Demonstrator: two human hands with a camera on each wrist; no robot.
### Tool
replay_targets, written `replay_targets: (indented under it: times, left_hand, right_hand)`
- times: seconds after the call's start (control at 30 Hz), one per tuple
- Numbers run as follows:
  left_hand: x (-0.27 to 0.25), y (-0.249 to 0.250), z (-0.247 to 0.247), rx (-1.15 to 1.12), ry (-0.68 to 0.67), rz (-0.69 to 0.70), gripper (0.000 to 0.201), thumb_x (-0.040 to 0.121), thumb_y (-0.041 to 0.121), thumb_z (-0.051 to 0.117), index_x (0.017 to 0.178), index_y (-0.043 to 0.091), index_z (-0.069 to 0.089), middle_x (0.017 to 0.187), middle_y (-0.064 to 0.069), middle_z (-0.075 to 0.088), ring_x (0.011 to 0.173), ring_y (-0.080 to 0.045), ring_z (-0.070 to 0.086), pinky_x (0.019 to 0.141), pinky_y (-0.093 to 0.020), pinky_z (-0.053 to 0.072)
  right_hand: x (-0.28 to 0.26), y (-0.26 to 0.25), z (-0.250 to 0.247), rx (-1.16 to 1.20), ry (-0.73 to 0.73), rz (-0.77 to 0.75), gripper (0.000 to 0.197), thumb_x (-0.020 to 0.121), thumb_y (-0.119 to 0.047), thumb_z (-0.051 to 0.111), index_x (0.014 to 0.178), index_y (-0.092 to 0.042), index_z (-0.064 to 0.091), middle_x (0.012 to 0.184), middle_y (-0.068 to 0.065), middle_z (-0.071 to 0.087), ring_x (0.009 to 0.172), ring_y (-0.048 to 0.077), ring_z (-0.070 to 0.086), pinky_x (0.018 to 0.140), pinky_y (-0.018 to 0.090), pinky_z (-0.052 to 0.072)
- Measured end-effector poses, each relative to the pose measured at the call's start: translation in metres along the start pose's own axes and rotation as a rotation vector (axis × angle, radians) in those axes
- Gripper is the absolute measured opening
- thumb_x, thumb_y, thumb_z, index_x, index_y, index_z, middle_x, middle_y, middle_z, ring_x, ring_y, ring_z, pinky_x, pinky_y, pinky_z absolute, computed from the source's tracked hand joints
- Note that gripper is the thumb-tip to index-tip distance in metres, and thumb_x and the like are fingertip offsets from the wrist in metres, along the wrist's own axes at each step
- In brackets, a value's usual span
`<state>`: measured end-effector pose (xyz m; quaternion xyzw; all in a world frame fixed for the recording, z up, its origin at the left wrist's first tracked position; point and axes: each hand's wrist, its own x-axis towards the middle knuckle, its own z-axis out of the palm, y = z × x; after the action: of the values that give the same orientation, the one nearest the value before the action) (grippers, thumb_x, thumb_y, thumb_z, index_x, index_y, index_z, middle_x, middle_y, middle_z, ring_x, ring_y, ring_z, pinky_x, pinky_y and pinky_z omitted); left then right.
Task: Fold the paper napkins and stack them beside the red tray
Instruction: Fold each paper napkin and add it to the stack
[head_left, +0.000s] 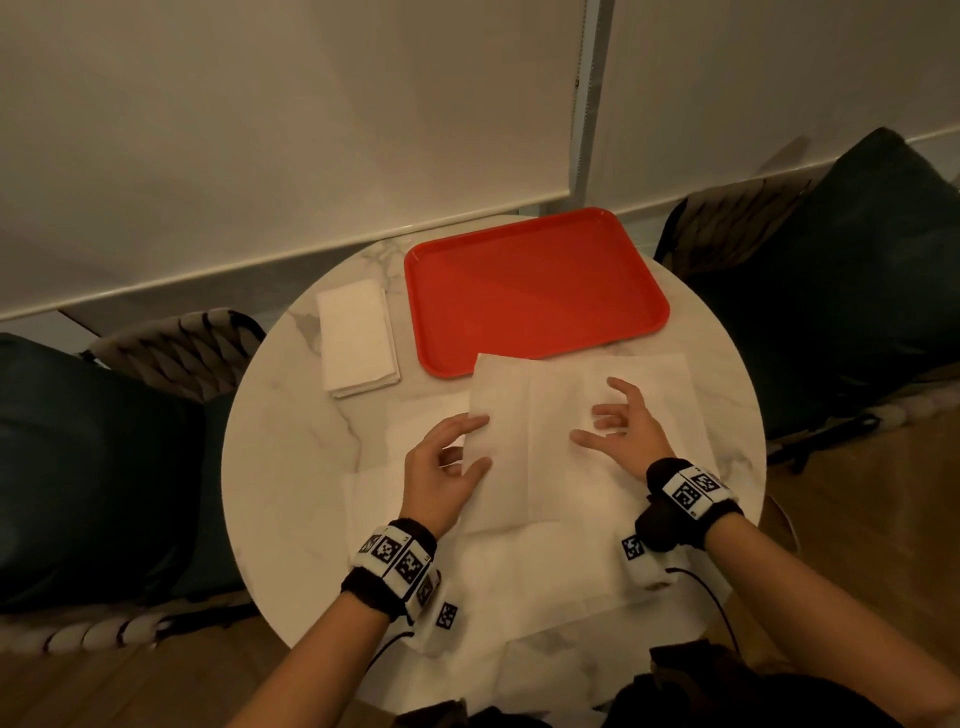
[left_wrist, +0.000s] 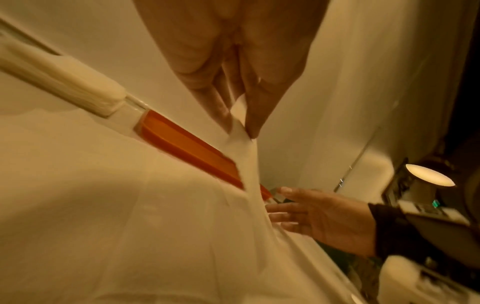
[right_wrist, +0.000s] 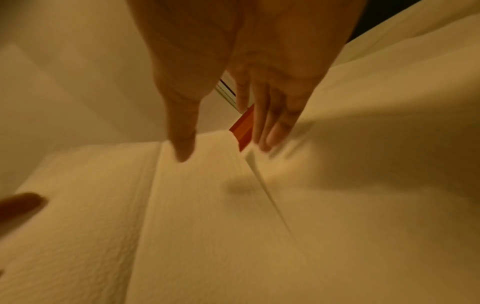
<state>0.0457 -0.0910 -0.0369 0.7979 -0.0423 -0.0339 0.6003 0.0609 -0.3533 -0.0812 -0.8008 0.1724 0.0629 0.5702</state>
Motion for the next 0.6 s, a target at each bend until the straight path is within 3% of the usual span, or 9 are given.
replay_targets:
  times: [0.07,0.13,0.23,0.33,0.43,0.5,0.6]
  left_hand:
    - [0.000,-0.001,-0.007,-0.077,0.063,-0.034,0.046,0.076,-0.009,0.073,0.113,0.018,0.069,0.125,0.008,0.061,0.090,-0.001,0.068,0.074,-0.018,0.055]
    - [0.001,-0.005,-0.016,-0.115,0.104,-0.072,0.047,0.076,-0.010,0.072,0.115,0.015,0.068,0.126,0.004,0.061,0.084,-0.009,0.071,0.072,-0.021,0.057]
    - [0.003,-0.008,-0.028,-0.103,0.164,-0.114,0.047,0.076,-0.011,0.071,0.115,0.015,0.067,0.123,0.003,0.063,0.086,-0.006,0.071,0.068,-0.014,0.054]
    - [0.003,-0.009,-0.033,-0.022,0.212,-0.090,0.048,0.075,-0.009,0.072,0.112,0.021,0.068,0.119,0.011,0.064,0.104,-0.007,0.065,0.077,-0.013,0.052]
    - [0.001,-0.001,-0.028,0.004,0.188,-0.020,0.047,0.076,-0.006,0.072,0.113,0.023,0.067,0.119,0.017,0.062,0.108,-0.004,0.061,0.080,-0.022,0.054]
    - [-0.001,0.008,-0.019,-0.034,0.173,0.018,0.039,0.080,0.003,0.074,0.113,0.021,0.067,0.119,0.013,0.063,0.105,-0.002,0.062,0.078,-0.018,0.053]
    - [0.000,0.018,-0.008,-0.152,0.186,-0.001,0.035,0.082,0.020,0.076,0.116,0.020,0.065,0.118,0.007,0.066,0.102,-0.007,0.066,0.082,-0.020,0.053]
  right_hand:
    - [0.002,-0.010,0.005,0.013,-0.130,0.001,0.101,0.066,-0.031,0.087,0.144,-0.032,0.022,0.108,-0.001,0.060,0.099,0.015,0.060,0.091,0.028,0.044]
    - [0.005,-0.017,0.014,0.020,-0.203,-0.009,0.099,0.067,-0.027,0.086,0.143,-0.034,0.023,0.094,-0.002,0.063,0.086,0.015,0.061,0.086,0.026,0.045]
    - [0.011,-0.031,0.028,0.118,-0.215,-0.010,0.074,0.073,-0.011,0.081,0.136,-0.016,0.042,0.072,0.004,0.056,0.070,0.017,0.058,0.075,0.026,0.049]
    - [0.012,-0.047,0.039,0.179,-0.208,-0.034,0.047,0.076,-0.002,0.077,0.119,-0.003,0.059,0.061,-0.003,0.044,0.063,0.013,0.049,0.069,0.022,0.045]
    - [0.002,-0.068,0.053,0.168,-0.273,-0.141,0.039,0.076,-0.004,0.077,0.110,-0.016,0.062,0.062,-0.005,0.043,0.054,0.006,0.046,0.065,0.021,0.042]
    - [-0.008,-0.081,0.063,0.170,-0.338,-0.204,0.043,0.077,-0.004,0.076,0.109,-0.028,0.061,0.068,-0.004,0.050,0.051,0.003,0.048,0.062,0.020,0.043]
    - [-0.024,-0.096,0.076,0.216,-0.495,-0.258,0.053,0.076,0.001,0.074,0.119,-0.025,0.057,0.079,0.003,0.061,0.062,0.013,0.056,0.067,0.020,0.048]
